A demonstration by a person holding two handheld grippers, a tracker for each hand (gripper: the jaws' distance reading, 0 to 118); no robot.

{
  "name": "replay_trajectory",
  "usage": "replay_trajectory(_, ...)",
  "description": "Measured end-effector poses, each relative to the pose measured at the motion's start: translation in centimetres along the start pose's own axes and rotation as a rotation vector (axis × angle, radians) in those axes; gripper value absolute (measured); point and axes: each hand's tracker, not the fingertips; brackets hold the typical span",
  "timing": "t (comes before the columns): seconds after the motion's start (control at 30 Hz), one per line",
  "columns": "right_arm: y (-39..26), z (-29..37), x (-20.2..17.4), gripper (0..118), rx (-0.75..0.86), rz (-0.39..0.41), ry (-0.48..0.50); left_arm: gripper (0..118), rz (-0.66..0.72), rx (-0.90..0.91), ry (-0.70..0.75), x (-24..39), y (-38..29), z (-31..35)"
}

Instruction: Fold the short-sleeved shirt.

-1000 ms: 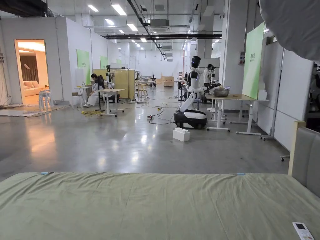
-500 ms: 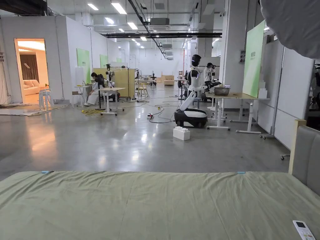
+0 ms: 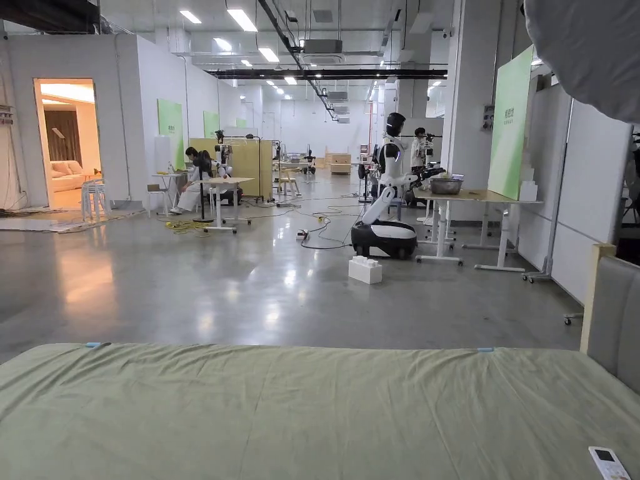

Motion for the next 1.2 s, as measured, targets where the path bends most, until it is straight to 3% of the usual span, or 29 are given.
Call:
replay_trajectory(0.23,0.6,0.1,-0.7,118,-0.014,0.031,0.025,118,0.011,0.006,0.009,-0.2,0.2,0.1)
replay_trajectory(0.37,0.5,0.0,-0.7,118,-0.021,0.010,0.026,118,0.017,0.011,0.005,-0.1,0.3,0.3)
replay_trajectory(0.43,0.6,-0.1,-0.5,118,-0.030,-0.019,0.033,118,0.016,0.008,0.004,-0.1,0.4,0.4)
replay_trajectory(0.53,0.8,-0.2,0.0,118,-0.058,-0.128,0.053,118,0.023,0.008,0.014,-0.2,0.4,0.5)
replay_trajectory(0.6,0.8,-0.2,0.4,118,-0.111,-0.262,0.083,118,0.034,0.009,0.026,-0.3,0.4,0.6)
replay_trajectory(0.67,1.5,0.0,0.4,118,-0.109,-0.282,0.037,118,0.045,0.012,0.033,-0.6,0.5,0.7)
replay_trajectory(0.8,2.9,0.4,-0.5,118,-0.157,-0.258,-0.075,118,0.064,0.020,0.035,-0.9,0.9,0.8)
replay_trajectory(0.93,3.5,0.7,-1.5,118,-0.171,-0.227,-0.115,118,0.067,0.022,0.025,-0.7,1.1,0.8)
replay_trajectory(1.0,3.4,0.7,-1.8,118,-0.168,-0.220,-0.114,118,0.070,0.018,0.009,-0.5,1.1,0.8)
replay_trajectory(1.1,3.3,0.5,-1.5,118,-0.175,-0.314,-0.061,118,0.082,0.015,-0.028,-0.3,1.0,0.7)
replay_trajectory(1.2,3.5,0.2,-1.4,118,-0.199,-0.307,-0.062,118,0.082,0.013,-0.035,-0.1,0.9,0.8)
